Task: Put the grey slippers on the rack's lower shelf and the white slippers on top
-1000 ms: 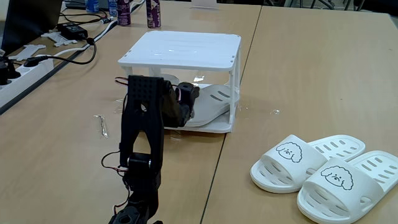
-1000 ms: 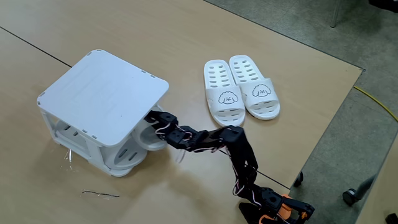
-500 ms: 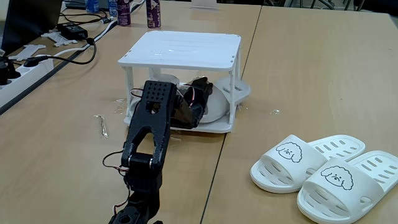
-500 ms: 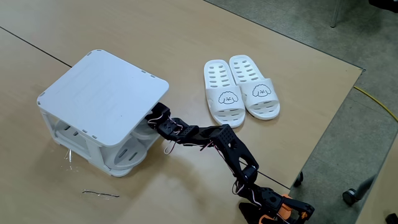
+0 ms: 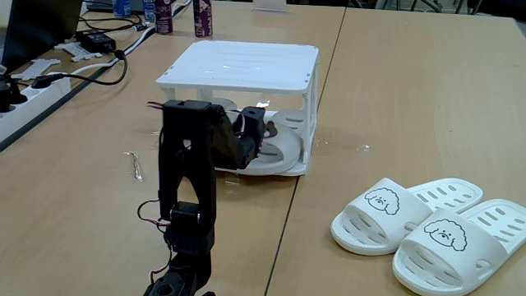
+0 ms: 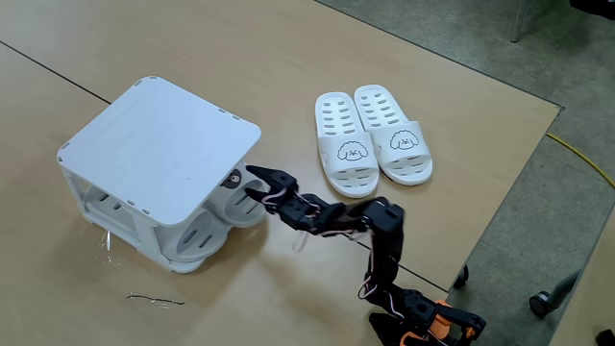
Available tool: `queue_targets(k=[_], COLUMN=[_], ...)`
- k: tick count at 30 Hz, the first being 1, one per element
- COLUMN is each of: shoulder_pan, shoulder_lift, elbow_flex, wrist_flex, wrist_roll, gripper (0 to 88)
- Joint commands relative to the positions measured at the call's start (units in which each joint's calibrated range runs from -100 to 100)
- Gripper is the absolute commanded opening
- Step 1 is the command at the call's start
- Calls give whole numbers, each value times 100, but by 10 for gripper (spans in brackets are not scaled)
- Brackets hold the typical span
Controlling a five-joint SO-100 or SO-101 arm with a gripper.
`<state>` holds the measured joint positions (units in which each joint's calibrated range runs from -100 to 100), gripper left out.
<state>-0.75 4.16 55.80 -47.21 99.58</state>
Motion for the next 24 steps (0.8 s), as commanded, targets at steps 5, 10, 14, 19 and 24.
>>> queue_targets(k=[5,10,14,19,24], shoulder_pan=[124,223,404,1317,2484], shoulder_lift=[-2634,-4468,-4165,-1716,-67], elbow_flex=[2508,3996,4294,4276,3888], wrist_flex=[-162,-171,-266,-1983,-3234], wrist_roll=[42,42,42,42,42], gripper=[252,8,5,6,7])
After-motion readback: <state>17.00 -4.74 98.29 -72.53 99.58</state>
